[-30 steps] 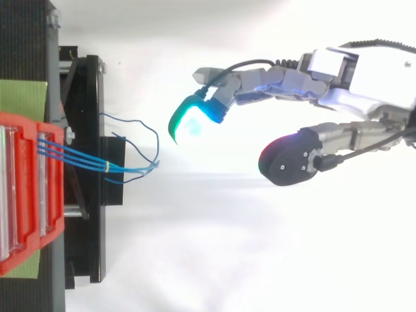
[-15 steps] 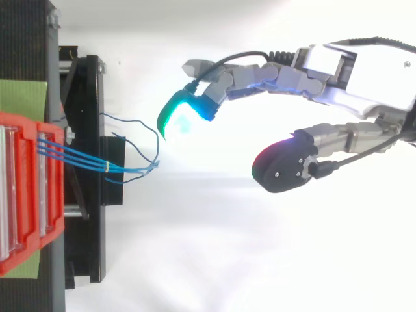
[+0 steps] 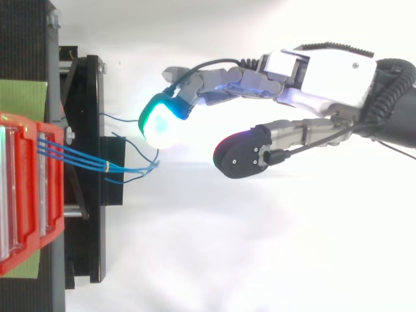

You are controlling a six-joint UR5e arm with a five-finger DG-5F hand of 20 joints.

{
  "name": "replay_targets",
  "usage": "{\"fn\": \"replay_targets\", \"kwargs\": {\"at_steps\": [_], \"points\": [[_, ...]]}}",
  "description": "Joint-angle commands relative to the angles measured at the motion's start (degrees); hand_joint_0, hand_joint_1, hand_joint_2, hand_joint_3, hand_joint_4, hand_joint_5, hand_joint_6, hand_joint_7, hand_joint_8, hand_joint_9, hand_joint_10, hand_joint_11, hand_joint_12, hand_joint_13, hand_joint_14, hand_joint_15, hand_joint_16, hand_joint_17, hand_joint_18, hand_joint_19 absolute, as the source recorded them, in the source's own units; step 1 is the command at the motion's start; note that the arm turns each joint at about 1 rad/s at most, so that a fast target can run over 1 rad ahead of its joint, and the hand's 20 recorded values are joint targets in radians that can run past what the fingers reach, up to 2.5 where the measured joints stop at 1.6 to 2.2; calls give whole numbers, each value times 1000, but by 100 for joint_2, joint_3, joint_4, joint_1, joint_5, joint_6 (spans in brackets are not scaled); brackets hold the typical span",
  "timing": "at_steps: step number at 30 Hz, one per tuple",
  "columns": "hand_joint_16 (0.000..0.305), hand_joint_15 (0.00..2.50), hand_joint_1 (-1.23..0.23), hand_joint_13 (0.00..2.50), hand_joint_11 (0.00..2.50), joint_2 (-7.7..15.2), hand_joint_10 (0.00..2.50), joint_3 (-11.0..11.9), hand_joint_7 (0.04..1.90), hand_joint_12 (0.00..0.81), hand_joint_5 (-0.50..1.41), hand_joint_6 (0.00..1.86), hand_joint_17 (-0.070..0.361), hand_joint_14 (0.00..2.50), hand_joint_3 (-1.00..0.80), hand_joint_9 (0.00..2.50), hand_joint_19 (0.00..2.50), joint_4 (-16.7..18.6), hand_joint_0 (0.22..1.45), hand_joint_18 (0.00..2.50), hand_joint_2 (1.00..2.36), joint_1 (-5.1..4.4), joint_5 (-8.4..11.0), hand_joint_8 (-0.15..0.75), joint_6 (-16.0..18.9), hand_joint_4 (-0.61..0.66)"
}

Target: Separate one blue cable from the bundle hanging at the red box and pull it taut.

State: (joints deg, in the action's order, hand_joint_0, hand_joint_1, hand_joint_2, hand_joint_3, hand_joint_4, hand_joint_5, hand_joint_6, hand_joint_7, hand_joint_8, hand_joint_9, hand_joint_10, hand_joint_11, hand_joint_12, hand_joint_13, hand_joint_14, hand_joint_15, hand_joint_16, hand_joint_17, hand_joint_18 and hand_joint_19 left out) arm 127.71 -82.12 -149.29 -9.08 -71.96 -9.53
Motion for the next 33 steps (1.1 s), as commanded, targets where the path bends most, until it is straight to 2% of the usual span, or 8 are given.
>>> {"fn": "replay_targets", "kwargs": {"at_steps": [1,5,12,21,23,25,28,33], "points": [[46,50,-445,183,0,26,0,65,718,330,-256,502,104,0,-500,77,334,5,555,218,1000,20,-38,242,-5,206],[46,37,-445,185,0,35,0,65,717,330,-255,502,104,0,-500,83,331,67,555,222,1000,29,-29,242,-49,207],[46,40,-445,187,0,105,0,82,717,330,-253,502,104,2,-500,88,335,436,556,229,1000,11,-73,241,-392,210],[47,43,-444,206,0,176,0,100,720,329,-247,502,105,0,-500,118,338,462,557,245,1000,-15,-91,244,-365,220],[46,40,-445,209,0,290,0,205,718,328,-246,502,104,0,-500,125,338,436,557,248,1000,-6,-91,245,-330,222],[46,34,-444,210,0,483,0,390,719,327,-242,502,104,0,-500,142,338,401,557,250,1000,47,-196,246,-181,228],[46,34,-447,223,0,501,0,513,719,329,-238,502,104,0,-500,169,336,286,558,256,1000,55,-389,251,30,234],[47,58,-466,311,0,510,0,724,729,334,-224,502,105,1,-500,273,347,163,562,328,1000,47,-424,266,-49,247]]}}
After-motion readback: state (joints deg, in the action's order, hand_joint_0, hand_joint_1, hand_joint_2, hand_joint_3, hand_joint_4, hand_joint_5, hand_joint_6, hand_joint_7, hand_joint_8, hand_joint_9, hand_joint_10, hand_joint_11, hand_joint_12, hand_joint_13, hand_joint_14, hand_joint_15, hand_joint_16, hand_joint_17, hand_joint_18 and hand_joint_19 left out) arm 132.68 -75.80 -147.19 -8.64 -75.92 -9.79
